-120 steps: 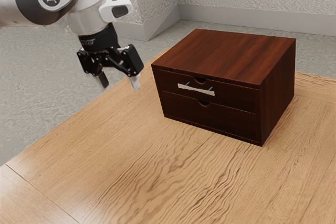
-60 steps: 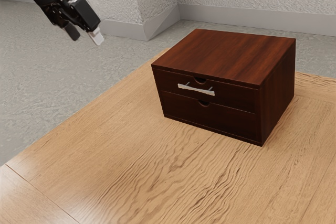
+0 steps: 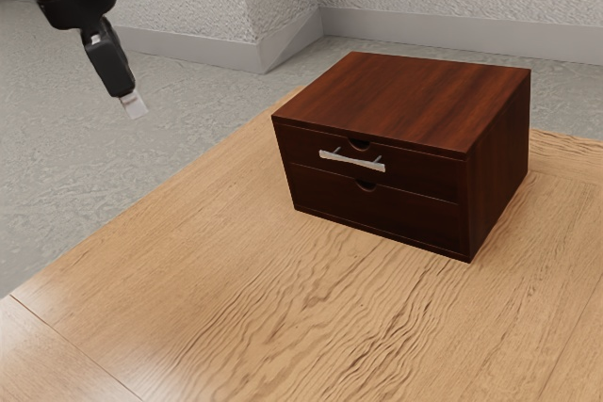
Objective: Pull the drawer handle with one arm to open the drawer
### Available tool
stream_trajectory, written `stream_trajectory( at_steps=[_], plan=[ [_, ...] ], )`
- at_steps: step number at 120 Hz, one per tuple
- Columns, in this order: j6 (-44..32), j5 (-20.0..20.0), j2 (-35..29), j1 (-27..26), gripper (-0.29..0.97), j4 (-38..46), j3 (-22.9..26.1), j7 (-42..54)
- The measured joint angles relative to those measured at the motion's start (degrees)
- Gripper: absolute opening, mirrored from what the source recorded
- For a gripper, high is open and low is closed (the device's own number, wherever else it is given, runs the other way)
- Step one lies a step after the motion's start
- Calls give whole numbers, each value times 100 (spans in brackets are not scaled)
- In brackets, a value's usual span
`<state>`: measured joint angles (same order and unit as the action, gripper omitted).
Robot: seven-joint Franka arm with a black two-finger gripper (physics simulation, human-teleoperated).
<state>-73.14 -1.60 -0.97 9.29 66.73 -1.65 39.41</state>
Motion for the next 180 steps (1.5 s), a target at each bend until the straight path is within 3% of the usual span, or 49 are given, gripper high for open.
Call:
stream_trajectory(
  at_steps=[68,96,137,160,180],
  plan=[
    [-1061,-242,141,-362,68,617,17,3130],
    [-1891,-290,-468,-202,68,1706,55,3936],
    [-3208,-389,-436,-204,66,2494,221,4650],
    [-3533,-485,-160,-170,61,2444,229,4631],
    [-3645,-313,-39,-8,61,2370,419,4353]
  ],
)
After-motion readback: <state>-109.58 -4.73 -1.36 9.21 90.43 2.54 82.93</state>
